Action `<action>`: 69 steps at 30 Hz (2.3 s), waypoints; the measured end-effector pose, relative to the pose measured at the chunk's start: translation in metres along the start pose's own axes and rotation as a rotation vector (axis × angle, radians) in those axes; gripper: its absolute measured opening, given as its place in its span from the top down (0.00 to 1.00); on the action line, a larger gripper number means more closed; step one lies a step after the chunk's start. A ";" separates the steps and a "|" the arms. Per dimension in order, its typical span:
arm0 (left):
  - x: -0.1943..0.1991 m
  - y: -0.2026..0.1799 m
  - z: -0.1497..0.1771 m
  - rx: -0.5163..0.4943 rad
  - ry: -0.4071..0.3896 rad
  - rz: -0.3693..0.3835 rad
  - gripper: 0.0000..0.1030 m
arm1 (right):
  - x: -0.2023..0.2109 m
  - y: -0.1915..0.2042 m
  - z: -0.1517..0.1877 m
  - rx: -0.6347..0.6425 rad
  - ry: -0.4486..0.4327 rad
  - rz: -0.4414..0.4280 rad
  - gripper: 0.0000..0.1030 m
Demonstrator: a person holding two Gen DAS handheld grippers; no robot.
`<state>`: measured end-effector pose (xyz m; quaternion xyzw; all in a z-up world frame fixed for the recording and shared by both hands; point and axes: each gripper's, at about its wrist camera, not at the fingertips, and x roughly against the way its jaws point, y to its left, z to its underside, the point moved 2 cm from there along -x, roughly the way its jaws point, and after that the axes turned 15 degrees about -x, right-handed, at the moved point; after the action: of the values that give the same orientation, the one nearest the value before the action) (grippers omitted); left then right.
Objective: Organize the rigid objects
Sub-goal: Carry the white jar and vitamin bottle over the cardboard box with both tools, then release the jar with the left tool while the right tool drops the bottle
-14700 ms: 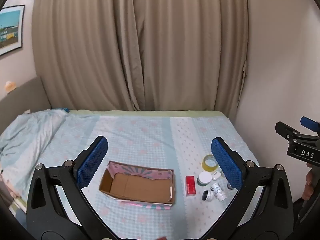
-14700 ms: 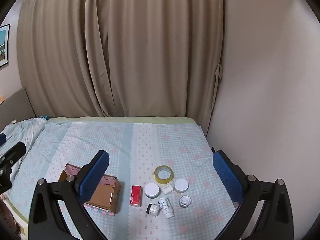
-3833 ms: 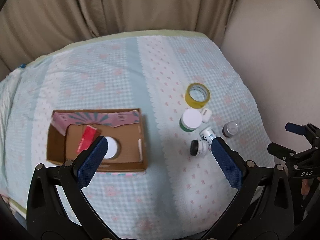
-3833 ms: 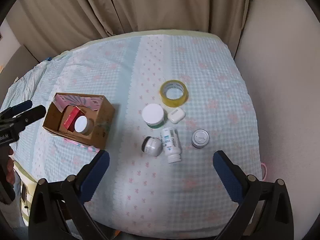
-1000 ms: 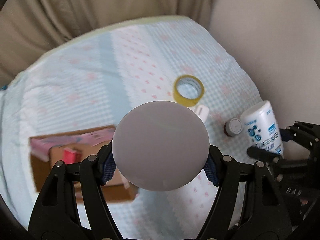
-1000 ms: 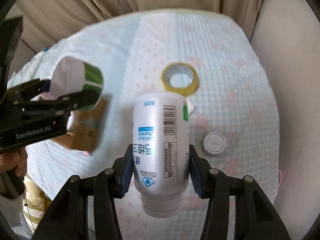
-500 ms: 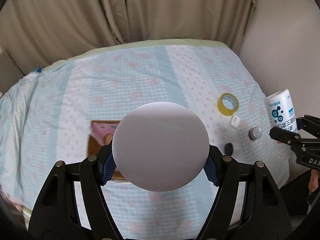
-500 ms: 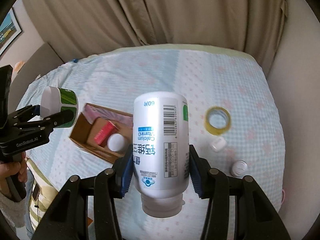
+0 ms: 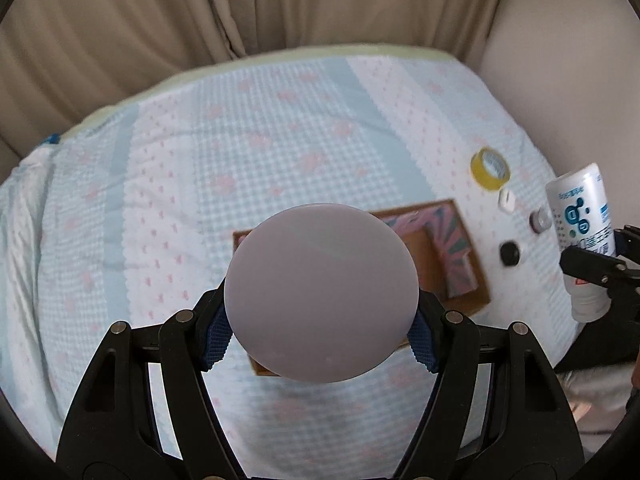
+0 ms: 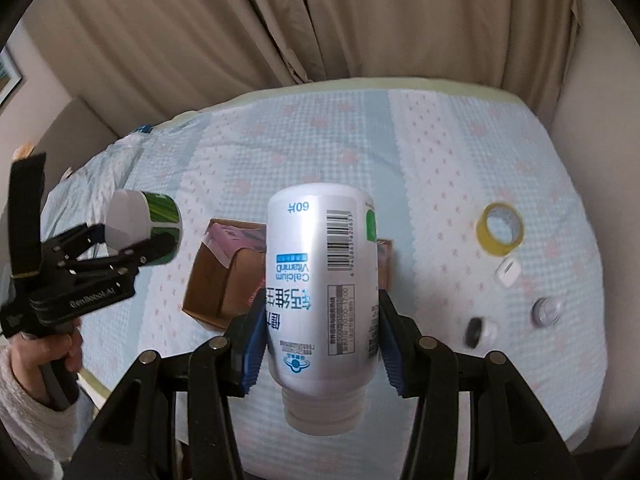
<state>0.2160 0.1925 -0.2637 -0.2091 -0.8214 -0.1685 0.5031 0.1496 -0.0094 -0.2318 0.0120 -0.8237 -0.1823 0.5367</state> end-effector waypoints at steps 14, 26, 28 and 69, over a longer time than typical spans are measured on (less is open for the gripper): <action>-0.113 0.024 0.026 -0.082 0.244 0.084 0.33 | -0.095 0.011 -0.002 -0.118 0.161 0.091 0.55; -0.202 0.014 0.025 -0.169 0.399 0.086 0.33 | -0.190 -0.022 -0.004 -0.135 0.299 0.199 0.55; -0.211 0.013 0.024 -0.177 0.414 0.089 0.33 | -0.201 -0.027 -0.004 -0.134 0.310 0.214 0.55; -0.026 -0.015 0.040 -0.126 0.171 -0.049 0.00 | -0.057 0.019 -0.001 -0.029 0.065 0.133 0.00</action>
<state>0.1891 0.1944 -0.3056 -0.2053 -0.7679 -0.2495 0.5531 0.1776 0.0200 -0.2760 -0.0446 -0.8022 -0.1578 0.5741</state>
